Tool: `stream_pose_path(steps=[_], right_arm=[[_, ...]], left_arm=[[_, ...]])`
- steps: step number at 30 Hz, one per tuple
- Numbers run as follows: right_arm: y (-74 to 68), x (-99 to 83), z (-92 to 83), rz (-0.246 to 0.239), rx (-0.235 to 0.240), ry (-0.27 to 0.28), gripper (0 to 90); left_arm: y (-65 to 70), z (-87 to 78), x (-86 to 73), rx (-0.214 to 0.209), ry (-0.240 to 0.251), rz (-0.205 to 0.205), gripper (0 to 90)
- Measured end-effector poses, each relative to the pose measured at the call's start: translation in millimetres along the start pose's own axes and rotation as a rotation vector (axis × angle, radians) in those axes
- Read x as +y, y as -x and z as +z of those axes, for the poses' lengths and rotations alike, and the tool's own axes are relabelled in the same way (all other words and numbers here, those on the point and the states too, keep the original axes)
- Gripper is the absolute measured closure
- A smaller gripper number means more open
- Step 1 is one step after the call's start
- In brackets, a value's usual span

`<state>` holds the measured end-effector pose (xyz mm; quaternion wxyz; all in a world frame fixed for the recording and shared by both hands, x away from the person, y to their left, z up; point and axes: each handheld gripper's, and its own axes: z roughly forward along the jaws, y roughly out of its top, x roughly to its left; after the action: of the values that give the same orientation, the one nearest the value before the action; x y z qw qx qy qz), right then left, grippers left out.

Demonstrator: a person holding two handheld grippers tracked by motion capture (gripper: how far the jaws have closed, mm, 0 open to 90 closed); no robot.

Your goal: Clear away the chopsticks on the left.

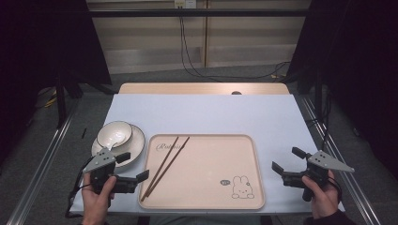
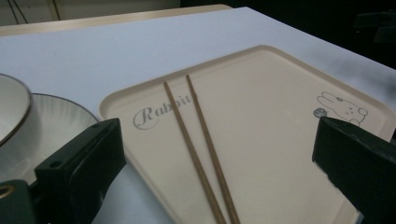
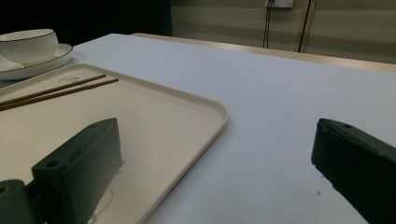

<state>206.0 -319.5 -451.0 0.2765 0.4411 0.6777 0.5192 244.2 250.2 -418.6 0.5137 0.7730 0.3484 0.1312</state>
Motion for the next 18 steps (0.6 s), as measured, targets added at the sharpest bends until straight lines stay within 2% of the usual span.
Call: stream_pose_path(steps=[1, 2, 4, 5, 7, 8, 9, 11, 12, 13, 14, 15, 16, 18], right_arm=[[-0.2, 0.0, 0.2, 0.001, 0.002, 0.004, 1.5], [-0.4, -0.1, 0.4, 0.002, -0.004, 0.009, 1.5], [-0.5, -0.2, 0.4, 0.002, -0.006, 0.013, 1.4], [-0.4, -0.2, 0.1, 0.001, -0.003, 0.017, 1.3], [-0.1, -0.5, -0.3, -0.004, -0.013, 0.026, 1.1], [0.0, -0.8, -0.5, 0.001, -0.014, 0.027, 1.0], [0.0, -0.8, -0.5, 0.001, -0.014, 0.027, 1.0], [-0.5, -0.9, -0.4, -0.001, -0.015, 0.03, 1.0], [-0.5, -1.0, -0.6, -0.006, -0.017, 0.033, 1.0], [-0.8, -1.3, -0.9, -0.003, -0.013, 0.035, 1.0], [-0.9, -1.4, -0.7, 0.003, -0.016, 0.036, 1.0], [-0.7, -1.5, -0.3, 0.002, -0.015, 0.036, 1.0], [-0.7, -1.5, -0.3, 0.002, -0.015, 0.036, 1.0], [-0.8, -1.6, -0.7, -0.003, -0.016, 0.04, 1.0]], left_arm=[[-1.0, -3.2, -0.9, 0.029, -0.009, 0.013, 2.2], [-2.9, -6.0, -2.0, 0.039, -0.005, -0.003, 2.2], [-10.8, -12.1, -5.7, 0.009, 0.034, -0.049, 2.2], [-13.1, -14.9, -7.3, 0.031, 0.031, -0.043, 2.3], [-14.2, -19.1, -8.9, 0.111, 0.024, -0.004, 2.2], [-16.9, -23.0, -11.1, 0.092, 0.053, -0.018, 2.2], [-16.9, -23.0, -11.1, 0.092, 0.053, -0.018, 2.2], [-21.4, -27.2, -15.7, 0.051, 0.074, -0.038, 2.2], [-22.4, -29.2, -18.3, 0.076, 0.079, -0.045, 2.3], [-23.5, -31.1, -21.5, 0.096, 0.105, -0.061, 2.1], [-25.6, -32.6, -23.9, 0.088, 0.122, -0.079, 2.1], [-27.8, -36.1, -25.9, 0.09, 0.113, -0.081, 2.1], [-27.8, -36.1, -25.9, 0.09, 0.113, -0.081, 2.1], [-27.1, -40.8, -27.5, 0.121, 0.125, -0.043, 2.1]])
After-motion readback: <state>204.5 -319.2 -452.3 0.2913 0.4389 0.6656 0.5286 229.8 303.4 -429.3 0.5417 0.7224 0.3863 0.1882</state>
